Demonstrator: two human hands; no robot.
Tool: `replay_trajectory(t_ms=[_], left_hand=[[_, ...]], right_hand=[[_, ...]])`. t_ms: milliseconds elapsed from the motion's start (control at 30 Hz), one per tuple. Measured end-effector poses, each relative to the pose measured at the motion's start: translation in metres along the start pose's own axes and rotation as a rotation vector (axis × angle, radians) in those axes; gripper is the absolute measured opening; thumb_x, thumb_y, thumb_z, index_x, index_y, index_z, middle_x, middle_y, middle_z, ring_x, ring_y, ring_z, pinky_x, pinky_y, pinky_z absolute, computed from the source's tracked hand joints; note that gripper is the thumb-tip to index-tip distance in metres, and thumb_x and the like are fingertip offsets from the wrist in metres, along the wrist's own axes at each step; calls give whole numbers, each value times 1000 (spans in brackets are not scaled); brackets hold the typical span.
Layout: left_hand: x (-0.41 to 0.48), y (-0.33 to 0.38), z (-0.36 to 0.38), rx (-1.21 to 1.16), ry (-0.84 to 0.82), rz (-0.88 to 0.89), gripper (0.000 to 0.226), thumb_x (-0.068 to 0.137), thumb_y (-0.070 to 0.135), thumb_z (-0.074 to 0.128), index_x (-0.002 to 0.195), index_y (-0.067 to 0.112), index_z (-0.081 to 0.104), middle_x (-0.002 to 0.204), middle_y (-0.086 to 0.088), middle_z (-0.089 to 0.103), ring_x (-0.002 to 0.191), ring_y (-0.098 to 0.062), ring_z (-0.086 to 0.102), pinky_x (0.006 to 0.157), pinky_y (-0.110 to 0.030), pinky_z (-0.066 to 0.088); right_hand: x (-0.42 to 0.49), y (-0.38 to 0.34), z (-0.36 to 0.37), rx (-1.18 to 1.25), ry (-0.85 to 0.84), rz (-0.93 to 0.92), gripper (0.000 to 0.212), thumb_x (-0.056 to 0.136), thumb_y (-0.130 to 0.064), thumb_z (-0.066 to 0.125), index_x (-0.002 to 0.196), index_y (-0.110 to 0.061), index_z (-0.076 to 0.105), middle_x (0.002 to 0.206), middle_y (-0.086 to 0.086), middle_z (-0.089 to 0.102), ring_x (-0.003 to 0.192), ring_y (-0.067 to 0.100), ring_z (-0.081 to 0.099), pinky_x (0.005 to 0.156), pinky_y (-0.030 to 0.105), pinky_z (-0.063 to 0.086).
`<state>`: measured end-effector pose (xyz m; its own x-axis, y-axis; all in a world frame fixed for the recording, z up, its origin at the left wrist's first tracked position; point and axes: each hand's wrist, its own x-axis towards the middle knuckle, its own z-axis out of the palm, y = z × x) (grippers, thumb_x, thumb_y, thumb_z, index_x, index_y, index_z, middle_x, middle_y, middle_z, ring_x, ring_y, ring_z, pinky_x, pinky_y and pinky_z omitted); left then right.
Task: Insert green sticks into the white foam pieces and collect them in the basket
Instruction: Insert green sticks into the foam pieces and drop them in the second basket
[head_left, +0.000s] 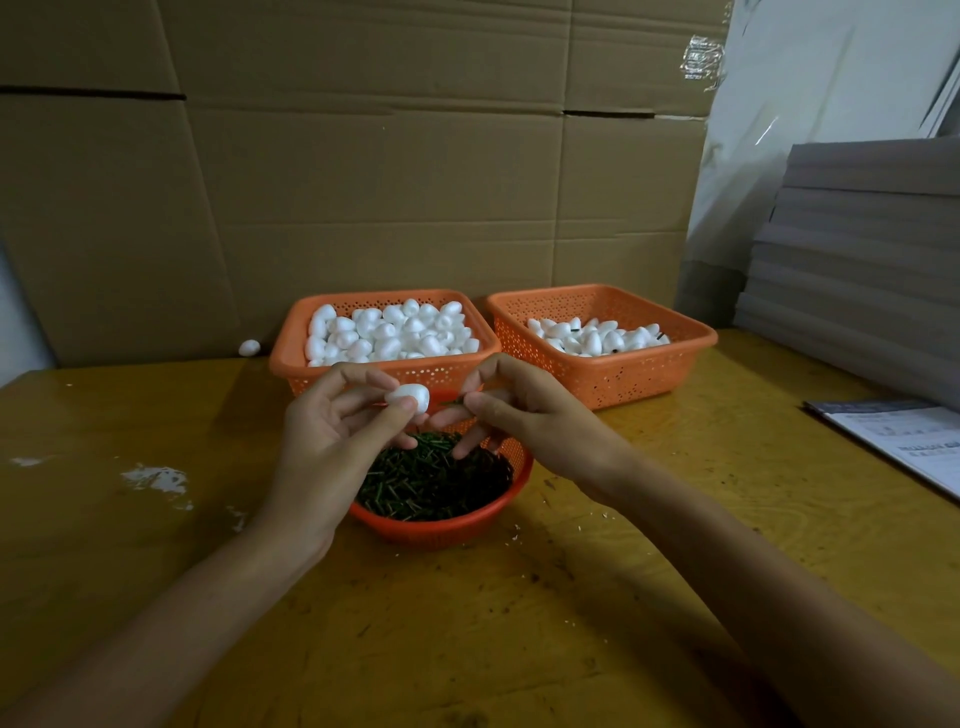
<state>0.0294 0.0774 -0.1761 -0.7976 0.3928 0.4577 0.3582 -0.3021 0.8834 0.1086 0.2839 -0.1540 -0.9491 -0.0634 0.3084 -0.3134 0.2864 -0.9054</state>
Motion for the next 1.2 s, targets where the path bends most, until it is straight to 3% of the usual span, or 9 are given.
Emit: replay_trajectory(t_ms=[133, 267, 533, 800, 1033, 1133, 1200], left_hand=[[1, -1, -1, 19, -11, -2, 21, 88, 6, 77, 107, 9, 67, 106, -7, 80, 93, -22, 79, 72, -22, 60], [-1, 0, -1, 45, -15, 26, 31, 82, 14, 81, 113, 13, 76, 109, -5, 80, 98, -24, 79, 76, -27, 63], [1, -1, -4, 36, -13, 4, 30, 77, 19, 85, 107, 19, 80, 108, -4, 81, 90, -26, 80, 77, -24, 62], [1, -5, -5, 68, -76, 46, 28, 77, 10, 86, 102, 22, 82, 107, -3, 81, 98, -23, 79, 78, -24, 62], [1, -10, -6, 99, -115, 74, 28, 78, 10, 85, 106, 16, 81, 107, -4, 81, 102, -22, 78, 79, -29, 64], [-1, -11, -5, 123, -143, 75, 35, 80, 10, 83, 114, 15, 78, 113, -2, 80, 107, -22, 77, 86, -35, 64], [-3, -10, -3, 184, -174, 69, 50, 85, 14, 82, 132, 23, 70, 126, 6, 75, 112, -17, 75, 92, -31, 62]], right_hand=[[0, 1, 2, 9, 87, -53, 10, 106, -12, 58, 110, -3, 57, 104, 10, 80, 82, 28, 77, 67, 28, 56], [-1, 5, 6, -17, 208, -108, 8, 98, -12, 71, 102, -6, 70, 93, 10, 77, 71, 21, 71, 60, 28, 56], [-1, 5, 8, 35, 247, -93, 9, 94, -9, 75, 101, -4, 74, 91, 13, 78, 69, 20, 72, 57, 27, 58], [-2, 12, 17, -183, 229, -155, 8, 92, -12, 79, 97, -11, 73, 85, 0, 79, 70, 21, 76, 59, 31, 58], [-4, 15, 19, -346, 250, -231, 11, 89, -16, 82, 91, -13, 73, 81, -6, 78, 70, 13, 75, 62, 20, 55], [-3, 10, 15, -347, 223, -234, 10, 88, -15, 82, 92, -11, 73, 84, -3, 79, 75, 14, 76, 70, 26, 59], [-2, 5, 5, -311, 245, -235, 9, 89, -14, 80, 94, -13, 73, 89, -1, 79, 80, 15, 77, 76, 34, 63]])
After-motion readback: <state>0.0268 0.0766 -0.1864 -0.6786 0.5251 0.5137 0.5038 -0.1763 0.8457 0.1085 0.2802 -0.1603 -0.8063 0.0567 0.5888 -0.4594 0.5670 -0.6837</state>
